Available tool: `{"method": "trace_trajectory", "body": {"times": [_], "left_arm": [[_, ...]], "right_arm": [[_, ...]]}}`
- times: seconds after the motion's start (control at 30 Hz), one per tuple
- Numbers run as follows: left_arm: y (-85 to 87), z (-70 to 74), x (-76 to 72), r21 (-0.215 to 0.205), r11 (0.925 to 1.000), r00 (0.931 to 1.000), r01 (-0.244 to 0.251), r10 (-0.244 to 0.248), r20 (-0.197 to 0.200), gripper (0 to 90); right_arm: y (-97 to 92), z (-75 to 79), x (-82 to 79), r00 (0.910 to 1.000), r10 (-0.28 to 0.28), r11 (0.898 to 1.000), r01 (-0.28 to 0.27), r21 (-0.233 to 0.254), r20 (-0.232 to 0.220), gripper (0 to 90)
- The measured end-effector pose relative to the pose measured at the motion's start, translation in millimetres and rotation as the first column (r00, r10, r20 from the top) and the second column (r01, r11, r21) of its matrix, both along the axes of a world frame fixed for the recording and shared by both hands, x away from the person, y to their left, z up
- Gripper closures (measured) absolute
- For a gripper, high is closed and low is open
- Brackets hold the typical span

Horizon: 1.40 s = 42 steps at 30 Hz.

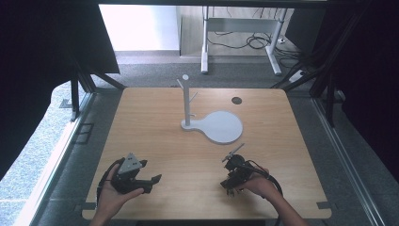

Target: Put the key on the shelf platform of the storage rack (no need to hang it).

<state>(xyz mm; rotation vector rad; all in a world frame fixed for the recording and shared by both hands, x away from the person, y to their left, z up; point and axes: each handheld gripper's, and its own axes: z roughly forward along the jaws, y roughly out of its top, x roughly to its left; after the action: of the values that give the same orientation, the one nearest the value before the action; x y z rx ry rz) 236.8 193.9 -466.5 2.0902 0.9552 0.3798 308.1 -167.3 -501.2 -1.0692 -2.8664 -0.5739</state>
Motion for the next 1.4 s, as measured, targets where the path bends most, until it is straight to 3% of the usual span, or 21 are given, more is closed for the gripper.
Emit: {"method": "trace_trajectory", "body": {"times": [0.33, 0.87, 1.2, 1.4], "left_arm": [[1.2, -0.4, 0.9, 0.001, 1.0, 1.0, -0.001, 0.001, 0.0, 24.5], [1.8, -0.6, 1.0, -0.003, 1.0, 1.0, -0.005, 0.005, -0.001, 24.5], [2.2, -0.6, 1.2, 0.0, 1.0, 1.0, -0.007, 0.007, -0.001, 24.5], [2.9, -0.5, 1.3, 0.001, 1.0, 1.0, -0.008, 0.008, 0.0, 24.5]], "right_arm": [[3.9, 3.3, -2.0, 0.9999, 0.013, 1.0, -0.012, 0.009, -0.006, 54.3], [2.8, 3.1, 3.9, 0.9997, 0.0, 1.0, 0.0, -0.021, -0.024, 77.9], [3.9, 4.5, 2.4, 0.9996, 0.017, 0.999, -0.018, -0.038, -0.025, 87.3], [5.7, 5.0, 1.4, 0.9994, 0.028, 0.998, -0.029, -0.056, -0.022, 87.7]]}}
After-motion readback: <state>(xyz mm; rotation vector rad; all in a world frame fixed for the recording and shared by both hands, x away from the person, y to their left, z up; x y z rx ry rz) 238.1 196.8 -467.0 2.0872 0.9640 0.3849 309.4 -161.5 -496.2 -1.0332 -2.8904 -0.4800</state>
